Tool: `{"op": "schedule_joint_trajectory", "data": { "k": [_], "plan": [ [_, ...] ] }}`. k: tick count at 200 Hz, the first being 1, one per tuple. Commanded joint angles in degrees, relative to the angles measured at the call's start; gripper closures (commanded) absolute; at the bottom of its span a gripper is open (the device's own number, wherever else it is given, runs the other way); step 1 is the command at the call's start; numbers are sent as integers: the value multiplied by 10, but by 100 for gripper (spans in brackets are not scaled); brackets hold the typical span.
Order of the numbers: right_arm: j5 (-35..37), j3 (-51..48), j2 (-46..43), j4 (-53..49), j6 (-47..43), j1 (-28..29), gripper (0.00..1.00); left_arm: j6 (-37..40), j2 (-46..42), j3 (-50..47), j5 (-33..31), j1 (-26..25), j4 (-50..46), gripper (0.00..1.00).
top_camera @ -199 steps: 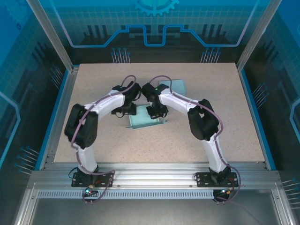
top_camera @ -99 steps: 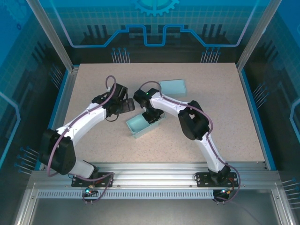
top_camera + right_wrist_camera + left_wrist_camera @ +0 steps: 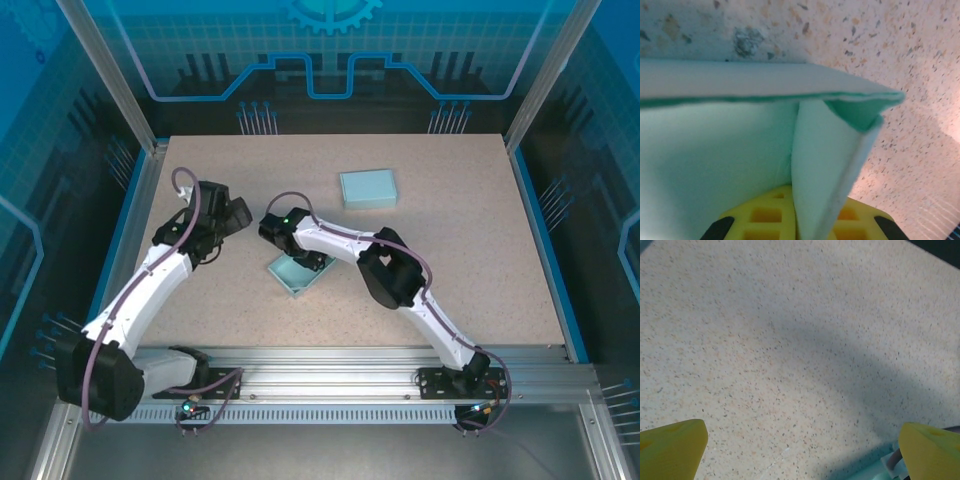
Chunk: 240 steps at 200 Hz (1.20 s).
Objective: Fold the paper box
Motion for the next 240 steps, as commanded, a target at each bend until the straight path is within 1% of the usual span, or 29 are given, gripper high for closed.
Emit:
{"op": "schedule_joint_trajectory", "data": {
  "k": [1,27,43,58,70,85,118,142,183,216,240],
  "plan": [
    [-6,-48,74,24,-42,19,100,11,-16,-19,-21,7,25,1],
    [-8,-100,23,114,-107,30,100,18,-19,-23,-24,10,34,1],
    [-29,-132,-9,174,-158,31,100,23,-21,-24,-32,12,37,1],
    [-42,-136,-22,207,-197,26,100,28,-24,-23,-39,17,38,1],
    [-42,-122,-21,215,-220,23,100,30,-27,-22,-38,25,37,1],
    [-42,-89,-12,206,-235,20,92,36,-31,-19,-34,35,35,1],
    [-37,-37,-3,185,-250,20,66,45,-29,-14,-20,48,27,1],
    [-42,-10,-6,168,-251,20,57,45,-28,-19,-13,51,30,1],
    [-38,33,-25,150,-260,26,45,49,-29,-26,-9,54,28,1],
    [-41,59,-48,147,-271,37,42,45,-34,-38,-6,55,20,1],
    [-57,82,-70,138,-258,42,41,39,-43,-54,5,55,12,1]
  ]
}}
